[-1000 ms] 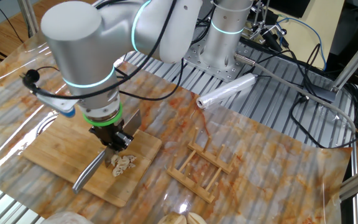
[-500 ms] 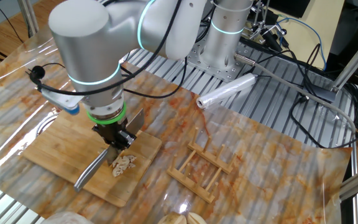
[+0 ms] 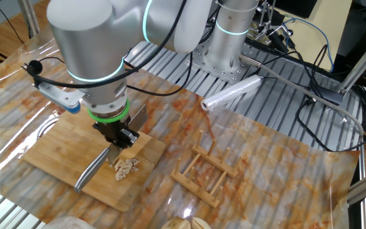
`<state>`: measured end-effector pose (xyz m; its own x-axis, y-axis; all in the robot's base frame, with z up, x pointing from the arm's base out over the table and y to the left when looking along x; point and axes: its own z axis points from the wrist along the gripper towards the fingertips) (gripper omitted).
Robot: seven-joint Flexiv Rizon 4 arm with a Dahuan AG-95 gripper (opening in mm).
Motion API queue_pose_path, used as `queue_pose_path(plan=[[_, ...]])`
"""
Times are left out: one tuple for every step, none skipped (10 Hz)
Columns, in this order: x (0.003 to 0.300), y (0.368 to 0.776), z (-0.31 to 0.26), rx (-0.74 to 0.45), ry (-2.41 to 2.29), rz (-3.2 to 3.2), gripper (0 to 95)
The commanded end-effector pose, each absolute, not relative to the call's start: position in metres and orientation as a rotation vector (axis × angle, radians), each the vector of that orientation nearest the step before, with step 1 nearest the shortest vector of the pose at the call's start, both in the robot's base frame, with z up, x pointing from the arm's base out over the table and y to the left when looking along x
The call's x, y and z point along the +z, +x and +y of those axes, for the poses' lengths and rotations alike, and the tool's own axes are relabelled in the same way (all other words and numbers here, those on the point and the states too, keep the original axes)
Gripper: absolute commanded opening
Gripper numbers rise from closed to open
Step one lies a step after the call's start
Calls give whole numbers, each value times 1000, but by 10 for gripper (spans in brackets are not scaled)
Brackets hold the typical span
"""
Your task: Slice the lotus root
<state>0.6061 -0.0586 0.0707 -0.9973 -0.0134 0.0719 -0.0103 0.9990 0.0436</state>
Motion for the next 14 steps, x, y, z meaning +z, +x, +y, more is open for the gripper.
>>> queue_pose_path(plan=[[81, 605, -61, -43, 23, -3071, 0], [85, 605, -64, -47, 45, -3074, 0], [85, 605, -66, -49, 55, -3076, 0], [85, 605, -72, -50, 91, -3079, 0], [84, 605, -73, -51, 97, -3079, 0], [84, 605, -73, -50, 102, -3079, 0], [84, 605, -73, -48, 107, -3080, 0], [84, 605, -75, -48, 117, -3080, 0], [83, 605, -76, -47, 121, -3084, 0], [83, 605, -76, -43, 121, -3084, 0], [84, 606, -76, -44, 122, -3084, 0], [84, 606, -76, -45, 123, -3085, 0], [84, 606, -76, -45, 123, -3084, 0], [82, 606, -76, -43, 124, -3084, 0]])
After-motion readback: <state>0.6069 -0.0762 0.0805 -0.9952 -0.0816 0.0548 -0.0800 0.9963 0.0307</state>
